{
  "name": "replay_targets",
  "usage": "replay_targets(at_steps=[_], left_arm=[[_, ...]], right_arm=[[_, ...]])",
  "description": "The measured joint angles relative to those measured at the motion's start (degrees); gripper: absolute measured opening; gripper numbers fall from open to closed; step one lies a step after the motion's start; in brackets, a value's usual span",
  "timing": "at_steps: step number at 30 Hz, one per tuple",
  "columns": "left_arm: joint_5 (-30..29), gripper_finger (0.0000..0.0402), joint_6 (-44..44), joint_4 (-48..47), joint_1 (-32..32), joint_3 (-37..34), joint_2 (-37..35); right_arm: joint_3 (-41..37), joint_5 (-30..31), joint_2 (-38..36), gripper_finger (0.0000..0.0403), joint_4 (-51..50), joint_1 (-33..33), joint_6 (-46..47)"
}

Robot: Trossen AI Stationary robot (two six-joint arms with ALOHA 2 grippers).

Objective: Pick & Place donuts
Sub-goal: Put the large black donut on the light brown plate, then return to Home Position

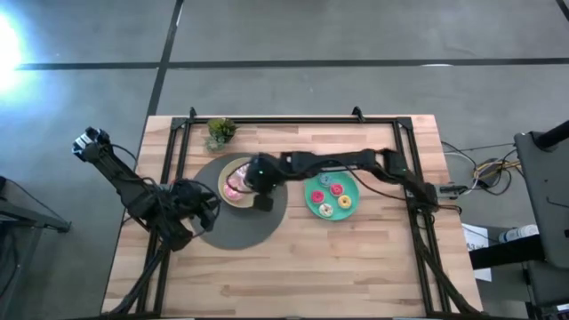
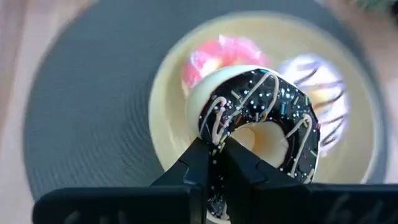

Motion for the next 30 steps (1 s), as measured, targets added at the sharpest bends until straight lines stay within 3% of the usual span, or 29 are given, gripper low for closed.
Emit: replay_targets(at_steps=[4, 9, 13, 19, 25, 30], left_arm=[[0.02, 0.0122, 0.00, -0.03, 0.00, 0.00, -1.04], [0.11, 0.0122, 2.11, 0.03, 0.00, 0.00, -3.42], [-0.30, 0.0122, 5.16, 2.82, 0.00, -0.09, -5.57], [-1.31, 0.0122, 20.11, 21.84, 1.25, -5.77, -9.53], [5.59, 0.0122, 30.81, 42.19, 4.80, -14.14, -14.40], [12.10, 0.0122, 36.32, 51.41, 8.18, -18.37, -19.55]], right_arm=[[9.07, -5.23, 7.14, 0.0040, -7.28, -0.76, -1.92], [19.68, -3.88, 13.57, 0.0093, -15.05, -0.25, -3.62], [24.71, -3.09, 14.56, 0.0138, -21.57, -0.45, -3.65], [24.95, -0.17, 14.10, 0.0185, -23.25, -0.32, -3.85], [22.20, -0.30, 13.94, 0.0203, -23.33, -0.12, -0.05], [22.00, -0.20, 13.94, 0.0203, -22.90, 0.37, 1.64]])
